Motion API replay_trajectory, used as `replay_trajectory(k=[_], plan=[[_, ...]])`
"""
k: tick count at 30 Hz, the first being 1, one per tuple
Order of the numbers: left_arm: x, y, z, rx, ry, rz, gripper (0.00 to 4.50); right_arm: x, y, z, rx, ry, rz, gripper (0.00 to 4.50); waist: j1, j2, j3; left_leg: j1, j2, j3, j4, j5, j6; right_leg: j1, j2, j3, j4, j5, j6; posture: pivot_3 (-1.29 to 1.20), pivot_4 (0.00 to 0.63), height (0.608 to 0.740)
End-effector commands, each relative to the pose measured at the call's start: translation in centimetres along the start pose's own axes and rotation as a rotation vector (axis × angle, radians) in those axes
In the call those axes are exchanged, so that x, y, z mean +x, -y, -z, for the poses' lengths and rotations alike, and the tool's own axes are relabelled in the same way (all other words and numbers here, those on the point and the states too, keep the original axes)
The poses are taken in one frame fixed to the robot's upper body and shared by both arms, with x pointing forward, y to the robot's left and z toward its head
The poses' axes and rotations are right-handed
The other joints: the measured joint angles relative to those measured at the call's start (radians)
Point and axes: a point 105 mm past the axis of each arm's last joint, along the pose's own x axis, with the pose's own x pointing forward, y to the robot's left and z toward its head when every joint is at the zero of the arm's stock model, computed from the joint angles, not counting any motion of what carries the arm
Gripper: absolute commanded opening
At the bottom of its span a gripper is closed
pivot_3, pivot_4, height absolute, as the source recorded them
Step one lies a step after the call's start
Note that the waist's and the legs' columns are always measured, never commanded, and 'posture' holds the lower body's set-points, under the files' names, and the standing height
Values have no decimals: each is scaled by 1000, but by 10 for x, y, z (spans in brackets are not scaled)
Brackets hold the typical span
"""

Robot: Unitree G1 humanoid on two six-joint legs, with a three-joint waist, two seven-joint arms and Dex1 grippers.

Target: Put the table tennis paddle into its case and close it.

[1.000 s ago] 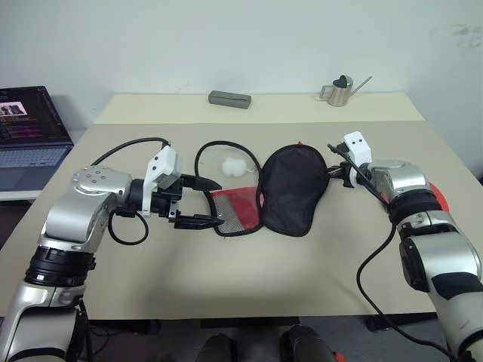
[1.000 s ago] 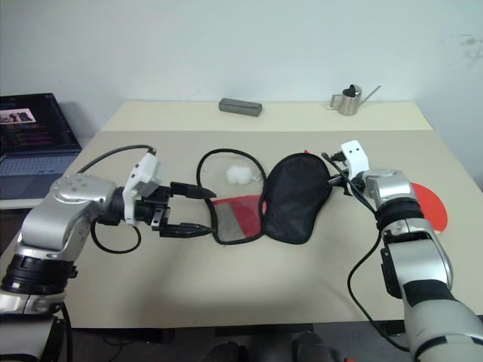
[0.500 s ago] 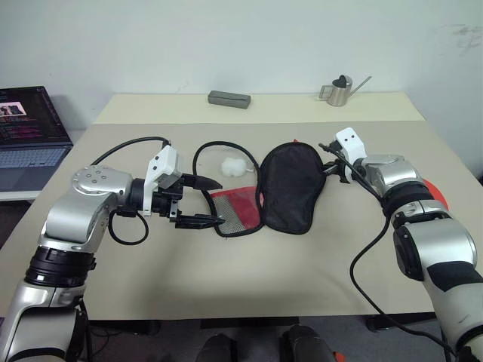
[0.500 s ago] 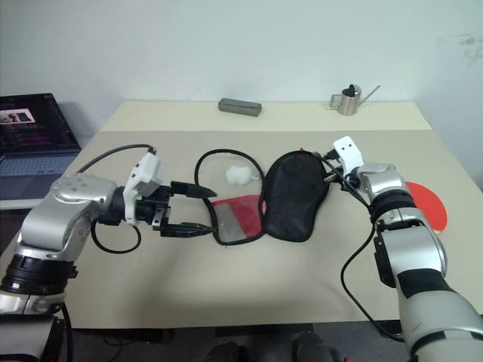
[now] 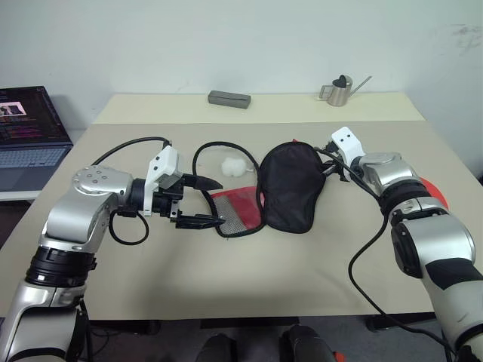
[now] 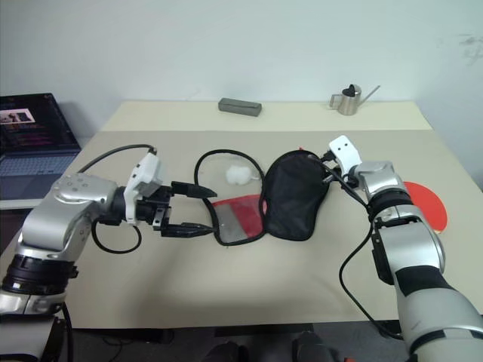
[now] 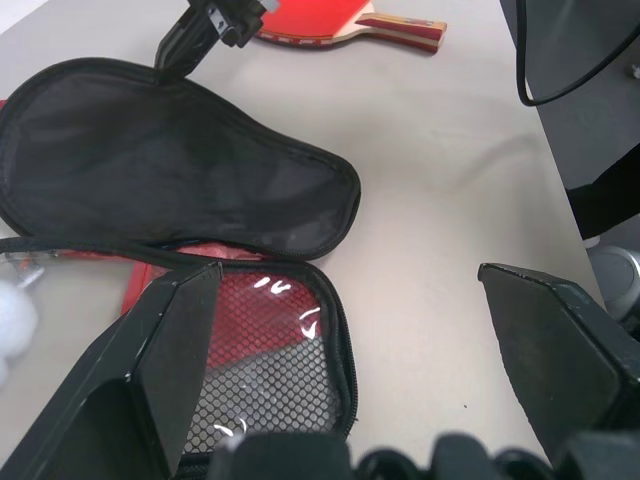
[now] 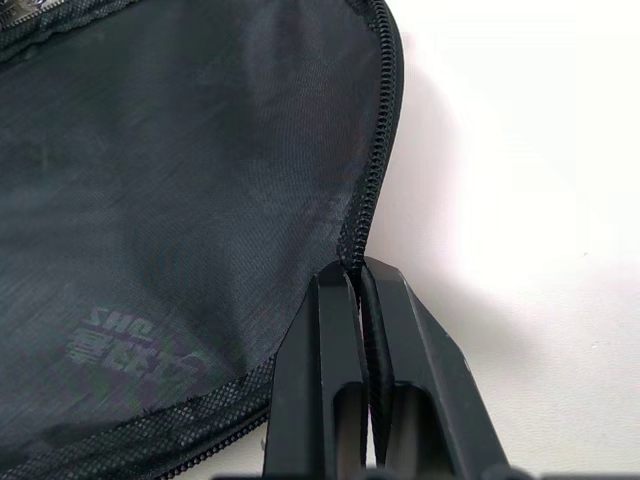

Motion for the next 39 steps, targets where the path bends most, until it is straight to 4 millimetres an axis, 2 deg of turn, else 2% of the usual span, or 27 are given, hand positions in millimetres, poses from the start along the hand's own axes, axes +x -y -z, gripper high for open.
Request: replay_trajectory(k=[1,18,21,25,30,35,38,39], plan=[[-2,-3,-8,45,4,-11,4500,-5,5,-24,-65,52,26,23,0,0,0,0,0,0,0,0,0,0,0,0,0,0,0,0,150,740],[-1,-4,-6,54,-1,-11,4500,-4,5,-25,-104,53,32,23,0,0,0,0,0,0,0,0,0,0,0,0,0,0,0,0,150,740],[0,-5,-5,55,0,-12,4500,-4,7,-24,-111,47,42,680,0,0,0,0,0,0,0,0,0,0,0,0,0,0,0,0,150,740],[0,-5,-5,55,1,-11,4500,-4,9,-23,-101,45,60,1981,0,0,0,0,0,0,0,0,0,0,0,0,0,0,0,0,150,740],[0,-5,-4,54,5,-12,4500,-9,18,-29,-72,81,108,1981,0,0,0,0,0,0,0,0,0,0,0,0,0,0,0,0,150,740],[2,-4,-5,50,22,-12,4500,-23,29,-57,34,216,113,1981,0,0,0,0,0,0,0,0,0,0,0,0,0,0,0,0,150,740],[3,-4,-5,48,32,-12,4500,-30,30,-61,70,255,72,2578,0,0,0,0,0,0,0,0,0,0,0,0,0,0,0,0,150,740],[4,-4,-5,47,39,-13,4500,-33,31,-61,76,264,63,2907,0,0,0,-1,0,0,0,0,0,0,0,0,0,0,0,0,150,740]])
